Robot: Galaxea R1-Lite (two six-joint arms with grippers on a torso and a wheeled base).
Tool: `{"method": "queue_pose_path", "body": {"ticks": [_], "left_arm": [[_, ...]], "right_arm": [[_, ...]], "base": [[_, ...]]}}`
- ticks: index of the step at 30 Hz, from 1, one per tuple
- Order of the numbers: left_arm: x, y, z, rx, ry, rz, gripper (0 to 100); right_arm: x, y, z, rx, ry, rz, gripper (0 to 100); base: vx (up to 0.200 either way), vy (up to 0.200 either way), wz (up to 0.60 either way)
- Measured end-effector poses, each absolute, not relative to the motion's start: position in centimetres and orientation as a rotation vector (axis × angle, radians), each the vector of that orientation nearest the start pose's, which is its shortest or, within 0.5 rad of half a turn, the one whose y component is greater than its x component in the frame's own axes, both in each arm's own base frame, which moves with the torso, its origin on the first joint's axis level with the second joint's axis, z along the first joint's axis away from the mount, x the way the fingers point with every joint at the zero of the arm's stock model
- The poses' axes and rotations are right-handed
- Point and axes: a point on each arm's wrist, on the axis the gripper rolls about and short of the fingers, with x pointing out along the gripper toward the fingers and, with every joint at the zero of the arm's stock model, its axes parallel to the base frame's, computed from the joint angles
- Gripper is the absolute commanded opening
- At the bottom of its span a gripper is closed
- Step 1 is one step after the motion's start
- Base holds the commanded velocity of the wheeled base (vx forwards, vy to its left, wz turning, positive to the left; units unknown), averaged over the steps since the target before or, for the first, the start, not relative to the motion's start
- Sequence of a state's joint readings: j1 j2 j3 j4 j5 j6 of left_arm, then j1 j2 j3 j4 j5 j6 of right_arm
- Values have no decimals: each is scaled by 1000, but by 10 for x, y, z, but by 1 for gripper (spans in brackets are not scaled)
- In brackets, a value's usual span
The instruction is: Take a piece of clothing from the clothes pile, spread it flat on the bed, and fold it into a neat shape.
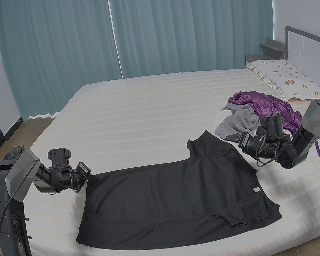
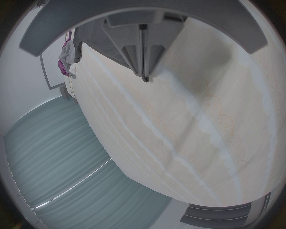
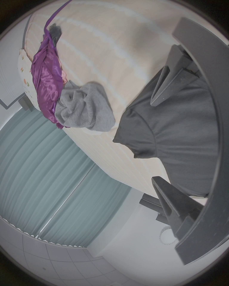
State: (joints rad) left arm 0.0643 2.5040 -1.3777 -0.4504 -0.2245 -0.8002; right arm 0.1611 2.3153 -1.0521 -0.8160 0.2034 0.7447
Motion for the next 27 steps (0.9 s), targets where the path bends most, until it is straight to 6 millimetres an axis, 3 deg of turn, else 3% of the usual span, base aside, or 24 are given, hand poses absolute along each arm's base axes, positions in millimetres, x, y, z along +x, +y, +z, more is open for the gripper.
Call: {"method": "queue_pose_path", "body": {"ticks": [13,27], "left_arm": [[463,24,-10,-865,699,120,0],[463,24,-10,-863,698,118,0]], "right_arm": [[463,92,22,697,591,167,100],[496,77,3,609,531,113,100]], "base": [[0,0,0],[0,0,0]]}}
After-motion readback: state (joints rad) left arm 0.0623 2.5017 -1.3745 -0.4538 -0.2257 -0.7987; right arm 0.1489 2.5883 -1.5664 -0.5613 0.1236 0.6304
